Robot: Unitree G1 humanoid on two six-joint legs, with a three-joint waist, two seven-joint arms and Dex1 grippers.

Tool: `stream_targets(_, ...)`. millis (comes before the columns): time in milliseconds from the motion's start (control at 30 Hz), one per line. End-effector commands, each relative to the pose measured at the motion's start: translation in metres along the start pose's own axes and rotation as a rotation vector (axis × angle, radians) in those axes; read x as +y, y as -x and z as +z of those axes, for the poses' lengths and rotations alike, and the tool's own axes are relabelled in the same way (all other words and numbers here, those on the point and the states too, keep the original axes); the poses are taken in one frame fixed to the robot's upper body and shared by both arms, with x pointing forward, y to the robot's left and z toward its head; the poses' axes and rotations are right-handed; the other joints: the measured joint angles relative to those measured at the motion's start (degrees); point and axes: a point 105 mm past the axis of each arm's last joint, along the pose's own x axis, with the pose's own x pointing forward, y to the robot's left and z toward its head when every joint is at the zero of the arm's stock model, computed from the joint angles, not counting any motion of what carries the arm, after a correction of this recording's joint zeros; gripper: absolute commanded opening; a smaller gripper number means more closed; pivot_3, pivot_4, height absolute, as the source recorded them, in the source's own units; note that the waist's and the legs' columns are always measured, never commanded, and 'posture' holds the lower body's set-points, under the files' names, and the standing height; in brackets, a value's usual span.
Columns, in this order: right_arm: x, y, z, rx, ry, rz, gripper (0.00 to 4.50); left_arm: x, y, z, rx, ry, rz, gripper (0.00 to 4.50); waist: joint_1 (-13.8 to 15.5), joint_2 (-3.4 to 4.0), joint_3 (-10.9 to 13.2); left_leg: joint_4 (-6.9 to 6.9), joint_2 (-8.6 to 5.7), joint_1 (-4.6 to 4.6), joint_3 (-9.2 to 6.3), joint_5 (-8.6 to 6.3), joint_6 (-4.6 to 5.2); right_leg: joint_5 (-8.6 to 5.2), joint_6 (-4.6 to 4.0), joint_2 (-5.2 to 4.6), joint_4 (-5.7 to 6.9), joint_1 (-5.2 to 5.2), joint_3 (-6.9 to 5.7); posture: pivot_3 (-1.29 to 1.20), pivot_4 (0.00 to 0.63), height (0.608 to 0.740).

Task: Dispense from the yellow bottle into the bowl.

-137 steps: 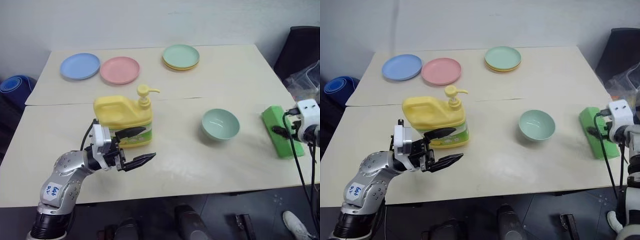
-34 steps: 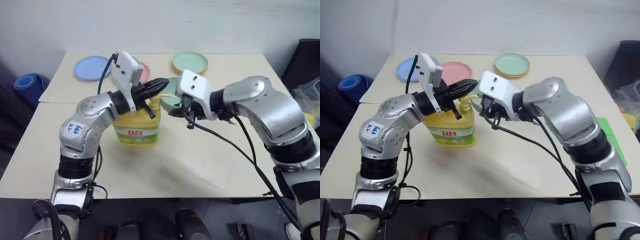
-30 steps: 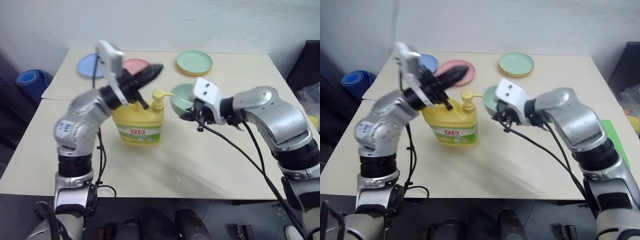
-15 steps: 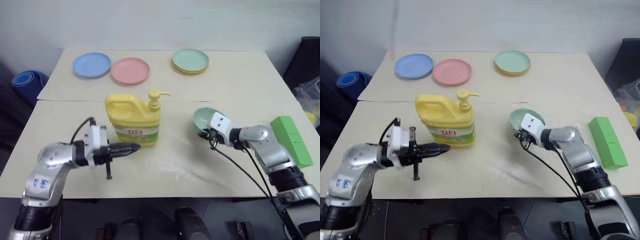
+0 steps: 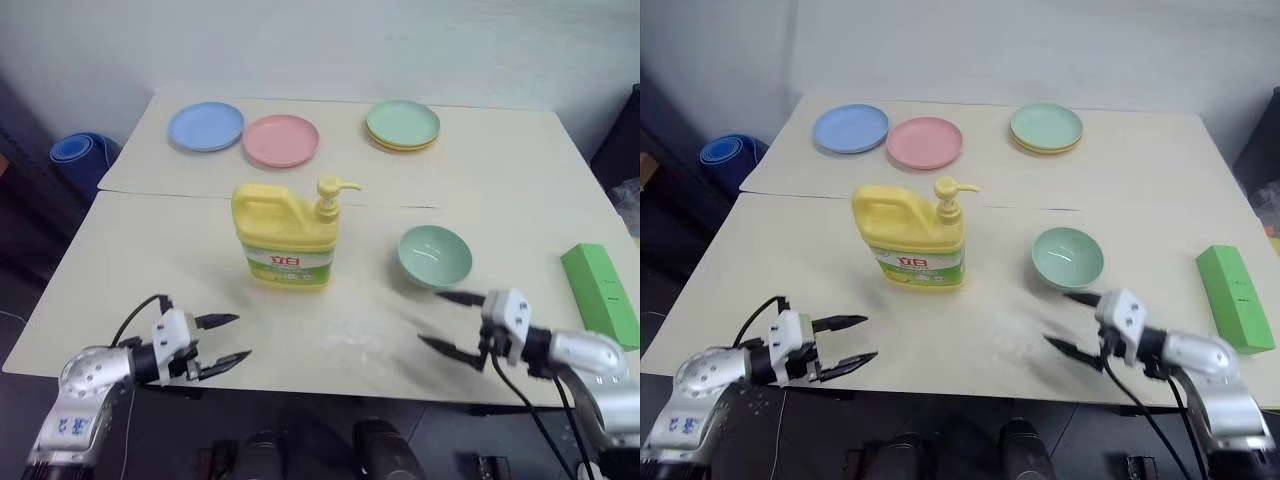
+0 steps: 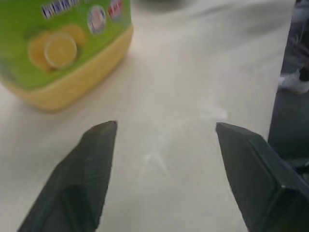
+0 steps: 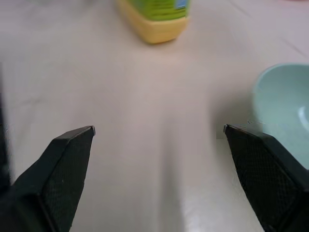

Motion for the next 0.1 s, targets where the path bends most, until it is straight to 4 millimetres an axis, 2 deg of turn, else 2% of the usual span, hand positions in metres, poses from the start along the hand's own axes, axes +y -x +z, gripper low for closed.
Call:
stream_targets(33,0.0018,0.0077,0.005,-0.015,0.142,-0.011,4.5,0.0,0.0067,0.0009,0.001,-0.05,0.045,3.35,-0.1,-0.02,0.0,0.0,0.0,0.06,0.06,0.0,0.0,0.0,0.0,0.0,-0.01,0.03,0.03,0.0,0.15,0.74)
stream_targets(100,-0.0014,0.0094,-0.0021,-0.004,0.122,-0.065,4.5,-0.0027,0.0072,-0.0016,0.012,-0.063,0.058,3.35,-0.2,-0.03,0.0,-0.01,0.07,0.29,0.09,0.01,-0.01,0.01,-0.02,0.03,-0.01,0.24,0.04,0.0,0.15,0.74)
